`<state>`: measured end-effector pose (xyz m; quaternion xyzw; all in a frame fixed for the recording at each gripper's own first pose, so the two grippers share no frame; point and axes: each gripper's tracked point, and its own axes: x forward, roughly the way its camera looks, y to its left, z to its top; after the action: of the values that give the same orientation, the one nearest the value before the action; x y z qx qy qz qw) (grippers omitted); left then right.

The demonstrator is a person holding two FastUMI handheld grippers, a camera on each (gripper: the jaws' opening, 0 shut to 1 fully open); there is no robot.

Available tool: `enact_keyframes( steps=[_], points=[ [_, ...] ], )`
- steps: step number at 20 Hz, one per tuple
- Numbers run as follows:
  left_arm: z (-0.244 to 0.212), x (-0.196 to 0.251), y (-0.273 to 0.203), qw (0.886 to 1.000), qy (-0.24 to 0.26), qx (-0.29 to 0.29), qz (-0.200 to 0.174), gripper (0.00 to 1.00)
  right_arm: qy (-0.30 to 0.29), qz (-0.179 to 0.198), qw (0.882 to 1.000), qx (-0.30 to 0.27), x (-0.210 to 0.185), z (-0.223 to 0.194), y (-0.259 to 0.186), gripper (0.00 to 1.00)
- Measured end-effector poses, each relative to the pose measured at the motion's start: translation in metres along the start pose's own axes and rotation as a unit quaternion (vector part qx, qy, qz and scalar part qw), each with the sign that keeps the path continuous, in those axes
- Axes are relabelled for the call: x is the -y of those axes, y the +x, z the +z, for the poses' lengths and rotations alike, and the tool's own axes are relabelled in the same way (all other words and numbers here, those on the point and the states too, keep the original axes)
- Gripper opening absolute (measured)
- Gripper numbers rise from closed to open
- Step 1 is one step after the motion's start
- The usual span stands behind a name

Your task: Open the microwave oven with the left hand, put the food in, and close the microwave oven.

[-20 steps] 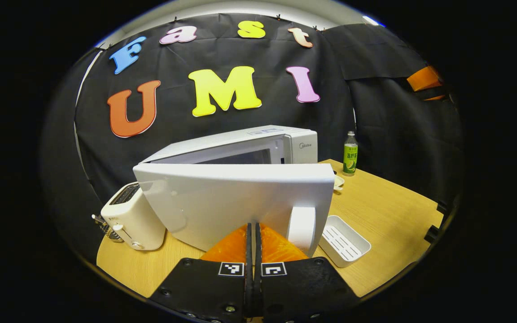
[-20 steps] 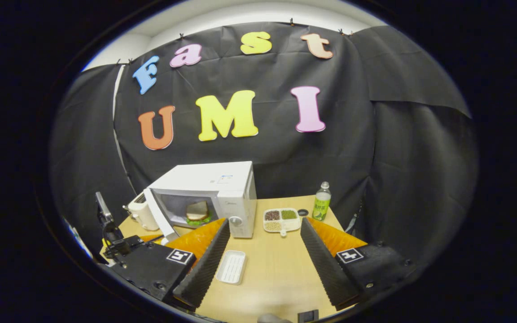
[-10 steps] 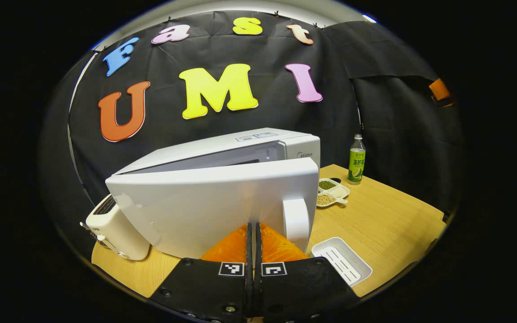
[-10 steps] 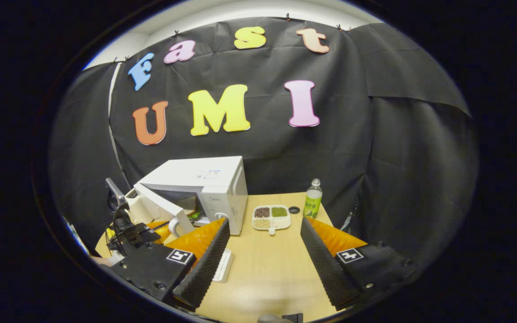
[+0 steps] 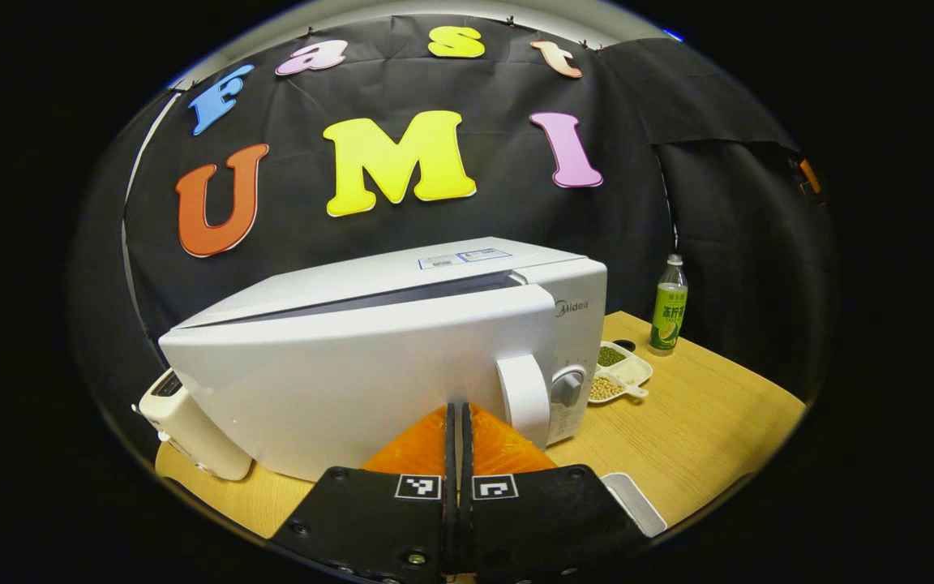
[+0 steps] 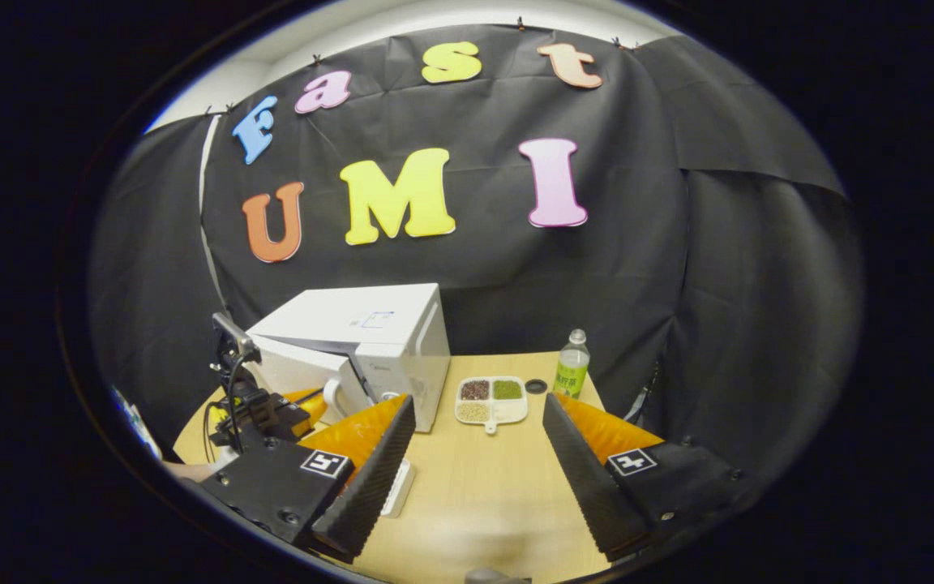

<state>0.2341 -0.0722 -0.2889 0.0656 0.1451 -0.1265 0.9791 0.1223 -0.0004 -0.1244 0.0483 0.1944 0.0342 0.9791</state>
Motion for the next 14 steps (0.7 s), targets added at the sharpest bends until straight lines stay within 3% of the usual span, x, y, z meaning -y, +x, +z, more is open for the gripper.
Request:
enact_keyframes(
  steps=[1, 2, 5, 6, 11, 12, 14],
  points=[
    [0.001, 0.000, 0.004, 1.000, -0.002, 0.000, 0.003, 0.00, 0.000, 0.002, 1.000, -0.002, 0.001, 0.000, 0.003, 0.92],
    [0.002, 0.000, 0.007, 1.000, -0.004, -0.001, 0.005, 0.00, 0.002, 0.003, 1.000, -0.005, 0.002, -0.001, 0.005, 1.00],
    [0.004, 0.001, 0.017, 1.000, -0.012, -0.002, 0.012, 0.00, 0.010, 0.008, 1.000, -0.010, 0.005, -0.005, 0.012, 1.00],
    [0.005, 0.000, 0.018, 1.000, -0.012, 0.000, 0.016, 0.00, 0.010, 0.008, 1.000, -0.013, 0.006, -0.006, 0.014, 0.92],
    [0.005, -0.001, 0.018, 1.000, -0.009, 0.003, 0.018, 0.00, 0.013, 0.005, 1.000, -0.019, 0.013, -0.010, 0.026, 0.92],
    [0.006, -0.001, 0.020, 1.000, -0.008, 0.005, 0.018, 0.00, 0.015, 0.004, 1.000, -0.020, 0.014, -0.010, 0.027, 1.00],
    [0.006, -0.001, 0.022, 1.000, -0.012, 0.006, 0.021, 0.00, 0.014, 0.004, 1.000, -0.023, 0.012, -0.011, 0.029, 1.00]
  ],
)
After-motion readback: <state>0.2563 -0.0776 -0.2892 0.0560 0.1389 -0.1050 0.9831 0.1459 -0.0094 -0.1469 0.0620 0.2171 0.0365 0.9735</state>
